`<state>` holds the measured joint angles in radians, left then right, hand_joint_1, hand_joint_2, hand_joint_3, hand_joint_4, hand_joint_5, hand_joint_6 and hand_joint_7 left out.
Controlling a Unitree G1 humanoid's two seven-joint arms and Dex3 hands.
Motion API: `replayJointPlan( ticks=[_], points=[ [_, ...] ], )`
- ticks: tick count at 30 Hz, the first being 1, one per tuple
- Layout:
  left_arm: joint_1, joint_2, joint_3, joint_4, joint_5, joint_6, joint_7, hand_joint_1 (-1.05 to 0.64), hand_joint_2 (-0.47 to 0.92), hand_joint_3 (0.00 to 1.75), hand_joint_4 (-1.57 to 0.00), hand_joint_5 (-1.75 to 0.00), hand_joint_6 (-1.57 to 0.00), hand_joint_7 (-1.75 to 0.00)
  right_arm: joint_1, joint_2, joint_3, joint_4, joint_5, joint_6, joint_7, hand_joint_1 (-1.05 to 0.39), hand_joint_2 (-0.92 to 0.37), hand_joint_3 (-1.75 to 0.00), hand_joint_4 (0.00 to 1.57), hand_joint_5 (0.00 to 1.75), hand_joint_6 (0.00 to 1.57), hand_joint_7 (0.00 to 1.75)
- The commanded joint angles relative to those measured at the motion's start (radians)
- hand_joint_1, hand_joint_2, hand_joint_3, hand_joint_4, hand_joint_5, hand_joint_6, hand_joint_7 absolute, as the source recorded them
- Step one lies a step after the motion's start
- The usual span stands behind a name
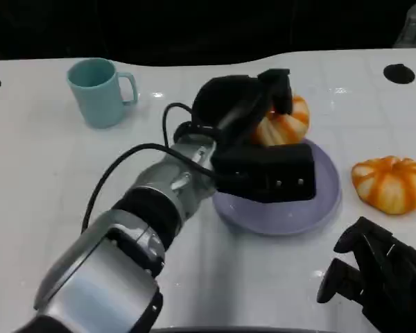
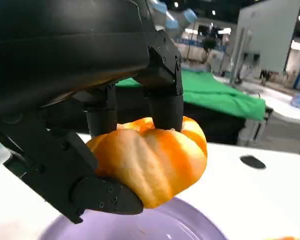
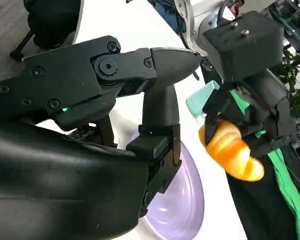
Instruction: Grasp the bread from the table and place it into the plate.
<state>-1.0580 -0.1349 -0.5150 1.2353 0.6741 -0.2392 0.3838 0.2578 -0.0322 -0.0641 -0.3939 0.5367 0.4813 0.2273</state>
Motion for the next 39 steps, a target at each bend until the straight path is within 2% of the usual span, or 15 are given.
replayJointPlan(
  ticks=[1,2,3,5,7,9,14,18,21,22,23,25,27,30,39],
  points=[
    [-0.036,-0.012,0.004,0.017,-0.014,0.025,-0.042,-0.23,0.56,0.82,-0.93,-1.75,-0.71,-1.39,0.004,0.004,-0.006,-0.004,0.002,-0.011,-0.009,-0.48,-0.92,-0.31,0.68,1.75,0.54,1.60],
    [-0.041,-0.020,0.003,0.020,-0.015,0.036,-0.054,-0.23,0.57,0.82,-0.92,-1.75,-0.71,-1.39,0.005,0.001,-0.005,-0.005,-0.001,-0.012,-0.007,-0.48,-0.92,-0.30,0.68,1.75,0.54,1.59],
    [-0.044,-0.025,0.002,0.022,-0.015,0.044,-0.062,-0.23,0.62,0.77,-0.90,-1.75,-0.72,-1.17,0.006,0.000,-0.004,-0.006,-0.003,-0.013,-0.006,-0.48,-0.92,-0.30,0.68,1.75,0.54,1.60],
    [-0.052,-0.035,-0.002,0.028,-0.014,0.063,-0.081,-0.22,0.66,0.73,-0.89,-1.75,-0.74,-1.03,0.007,-0.004,-0.002,-0.007,-0.009,-0.016,-0.005,-0.49,-0.92,-0.30,0.67,1.75,0.53,1.60],
    [-0.060,-0.040,-0.013,0.036,-0.007,0.082,-0.101,-0.22,0.77,0.50,-0.88,-1.75,-0.84,-0.52,0.008,-0.007,-0.002,-0.003,-0.012,-0.022,0.002,-0.49,-0.92,-0.30,0.66,1.75,0.52,1.61],
    [-0.064,-0.041,-0.021,0.041,-0.003,0.091,-0.117,-0.23,0.85,0.37,-0.86,-1.75,-0.90,-0.30,0.009,-0.007,-0.004,0.002,-0.009,-0.028,0.011,-0.49,-0.92,-0.30,0.66,1.75,0.52,1.61],
    [-0.067,-0.041,-0.045,0.050,0.012,0.109,-0.130,-0.23,0.90,0.26,-0.82,-1.75,-0.95,-0.23,0.011,-0.006,-0.004,0.001,-0.004,-0.026,0.009,-0.48,-0.92,-0.30,0.67,1.75,0.53,1.60],
    [-0.058,-0.040,-0.050,0.058,0.015,0.105,-0.126,-0.22,0.89,0.17,-0.81,-1.75,-1.06,-0.33,0.013,0.000,-0.006,-0.005,0.003,-0.018,0.000,-0.48,-0.92,-0.29,0.66,1.75,0.53,1.59],
    [-0.050,-0.038,-0.034,0.062,0.000,0.083,-0.135,-0.22,0.86,0.12,-0.78,-1.75,-1.06,-0.36,0.010,0.000,-0.006,0.002,0.005,-0.024,0.008,-0.48,-0.92,-0.29,0.67,1.75,0.53,1.59],
    [-0.050,-0.036,-0.021,0.067,-0.016,0.076,-0.183,-0.23,0.87,0.12,-0.71,-1.65,-0.98,-0.33,0.009,-0.001,-0.005,0.005,0.003,-0.026,0.008,-0.48,-0.92,-0.29,0.67,1.75,0.53,1.59],
    [-0.052,-0.029,-0.022,0.072,-0.019,0.070,-0.234,-0.24,0.89,0.13,-0.60,-1.37,-0.84,-0.23,0.007,-0.001,-0.005,0.005,0.003,-0.025,0.008,-0.48,-0.92,-0.29,0.67,1.75,0.54,1.59],
    [-0.056,-0.020,-0.023,0.077,-0.025,0.068,-0.309,-0.36,0.92,0.21,-0.45,-0.63,-0.57,-0.06,0.006,-0.003,-0.005,0.006,0.000,-0.025,0.007,-0.49,-0.92,-0.29,0.67,1.75,0.54,1.59],
    [-0.057,-0.016,-0.020,0.077,-0.032,0.071,-0.350,-0.44,0.92,0.25,-0.34,-0.32,-0.40,-0.01,0.006,-0.005,-0.005,0.005,-0.002,-0.026,0.007,-0.49,-0.92,-0.29,0.67,1.75,0.54,1.59],
    [-0.059,-0.010,-0.001,0.075,-0.054,0.075,-0.423,-0.60,0.92,0.29,-0.12,-0.14,-0.16,0.00,0.004,-0.006,-0.010,0.003,0.003,-0.017,0.003,-0.49,-0.92,-0.28,0.66,1.75,0.53,1.60],
    [-0.072,0.009,0.020,0.070,-0.077,0.094,-0.559,-0.82,0.92,0.34,0.00,-0.01,-0.02,0.00,-0.002,-0.011,-0.014,0.014,0.006,-0.021,0.014,-0.49,-0.92,-0.28,0.66,1.75,0.52,1.60]
  ],
)
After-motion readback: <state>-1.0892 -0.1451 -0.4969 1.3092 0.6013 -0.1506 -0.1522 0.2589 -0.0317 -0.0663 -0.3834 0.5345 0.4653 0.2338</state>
